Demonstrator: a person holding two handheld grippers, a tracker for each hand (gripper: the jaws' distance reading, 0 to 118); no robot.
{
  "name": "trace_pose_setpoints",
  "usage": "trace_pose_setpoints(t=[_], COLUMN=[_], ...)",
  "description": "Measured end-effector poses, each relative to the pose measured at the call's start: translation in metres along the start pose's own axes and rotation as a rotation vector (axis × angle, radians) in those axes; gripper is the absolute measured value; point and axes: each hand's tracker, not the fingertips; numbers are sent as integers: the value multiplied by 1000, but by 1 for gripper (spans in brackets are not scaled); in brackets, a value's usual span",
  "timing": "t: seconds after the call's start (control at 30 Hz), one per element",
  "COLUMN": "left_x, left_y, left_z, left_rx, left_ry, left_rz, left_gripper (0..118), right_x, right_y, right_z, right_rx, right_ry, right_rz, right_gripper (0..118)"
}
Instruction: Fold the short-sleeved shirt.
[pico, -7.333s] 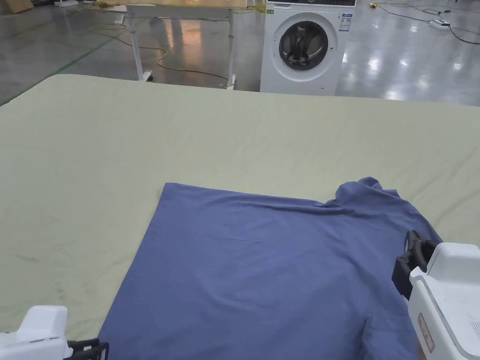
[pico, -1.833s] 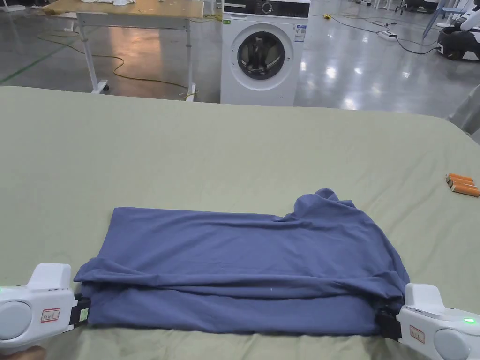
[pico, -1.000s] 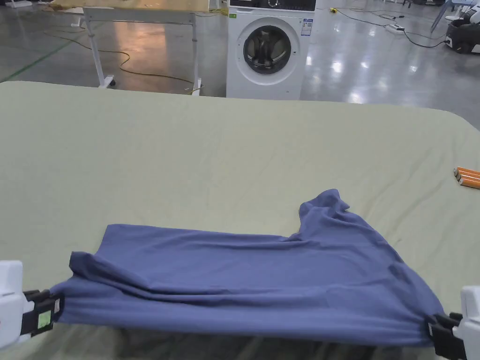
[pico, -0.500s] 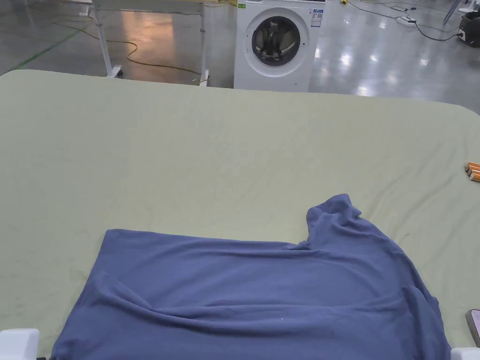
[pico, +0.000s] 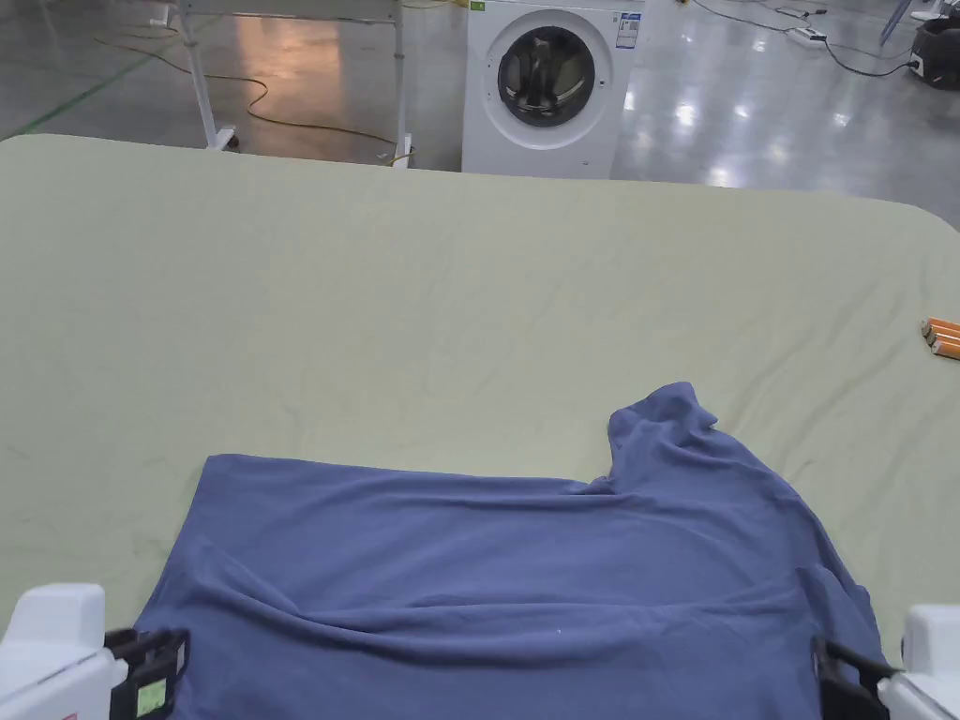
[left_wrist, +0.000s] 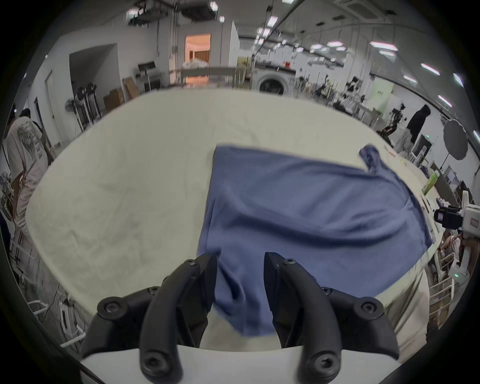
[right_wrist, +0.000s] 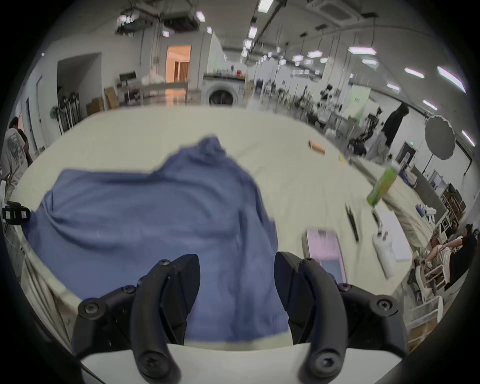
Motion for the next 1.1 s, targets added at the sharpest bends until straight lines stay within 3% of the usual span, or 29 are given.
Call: trace_pose_setpoints(t=[0.2,0.27,0.33,0.4,0.43,0.7,1.1], left_x=[31,35,42,50,53,47,-29], left_y=[44,53,61,65,67,81,148], left_z=[-2,-9,-10,-12,-12,-26,-129], left_rx=[272,351,418,465,487,479,-17], left_ry=[6,22,29,60,75,104,9], left_rz=[-43,-55,-67,-89,-93,-123,-22], left_gripper=[38,33,16,1,0,0,0], right_x=[-40,-54,-66,-76,-81,-95,-87], right_y=[46,59,69,77,79,93,89], right_z=[-4,-9,-12,-17,-18,-28,-47], right_rx=[255,339,396,442,466,519,448], right_ry=[27,40,39,39,35,62,63], right_rz=[-65,-87,-104,-125,-130,-125,-96], right_gripper=[57,36,14,10,4,0,0])
